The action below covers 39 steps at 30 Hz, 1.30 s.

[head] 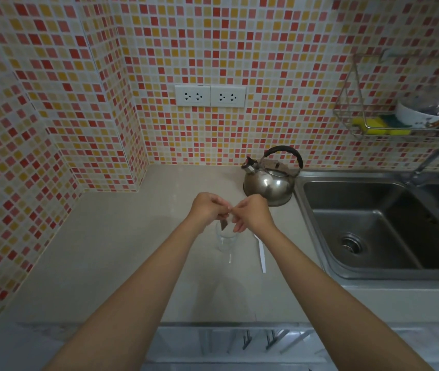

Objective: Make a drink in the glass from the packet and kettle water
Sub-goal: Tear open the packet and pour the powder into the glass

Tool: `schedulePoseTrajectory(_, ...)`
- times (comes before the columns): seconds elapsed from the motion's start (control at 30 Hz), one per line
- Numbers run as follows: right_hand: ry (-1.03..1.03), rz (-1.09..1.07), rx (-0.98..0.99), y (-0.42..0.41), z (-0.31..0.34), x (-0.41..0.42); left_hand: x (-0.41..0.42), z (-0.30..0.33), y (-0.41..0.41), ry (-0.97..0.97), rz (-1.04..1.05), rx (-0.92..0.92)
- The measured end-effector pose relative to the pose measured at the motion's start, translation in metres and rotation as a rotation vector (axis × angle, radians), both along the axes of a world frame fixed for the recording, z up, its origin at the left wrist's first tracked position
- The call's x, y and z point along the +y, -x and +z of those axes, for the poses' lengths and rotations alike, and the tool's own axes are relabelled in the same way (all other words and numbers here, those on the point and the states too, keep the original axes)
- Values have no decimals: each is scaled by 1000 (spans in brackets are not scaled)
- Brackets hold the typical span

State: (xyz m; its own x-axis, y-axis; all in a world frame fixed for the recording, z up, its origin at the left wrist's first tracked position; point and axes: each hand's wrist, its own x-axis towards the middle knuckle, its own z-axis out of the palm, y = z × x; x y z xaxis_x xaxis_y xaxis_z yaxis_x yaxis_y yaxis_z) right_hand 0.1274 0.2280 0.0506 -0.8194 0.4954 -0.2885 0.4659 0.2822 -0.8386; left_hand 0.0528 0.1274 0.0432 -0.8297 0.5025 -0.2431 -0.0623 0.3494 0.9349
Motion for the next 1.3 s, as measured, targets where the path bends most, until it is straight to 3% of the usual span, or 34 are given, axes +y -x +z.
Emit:
schedulePoseTrajectory(0.17,-253,-53,-28,-1,-4,0,5,3,-4,264,-26,145)
schedulePoseTrajectory(0.37,-236,-121,-32,4,-8,-3,9,6,-8,493,-110,554)
schedulePoseTrajectory(0.47,-177,-138,-47,8,-8,1,5,1,-6,492,-210,696)
schedulePoseTrajectory(0.57,-85,-107,-88,11,-8,3,2,-2,-5,406,-155,623)
schedulePoseTrajectory(0.73,-186,-105,-108,14,-11,0,5,3,-8,415,-106,383)
schedulePoseTrajectory(0.9,-226,-104,-180,15,-11,3,10,11,-5,582,-173,561)
schedulePoseTrajectory(1.1,-102,-129,-154,13,-5,23,-7,-9,2,251,-306,538)
schedulePoseTrajectory(1.3,-62,-137,-101,13,-7,29,-5,-30,0,182,-237,617)
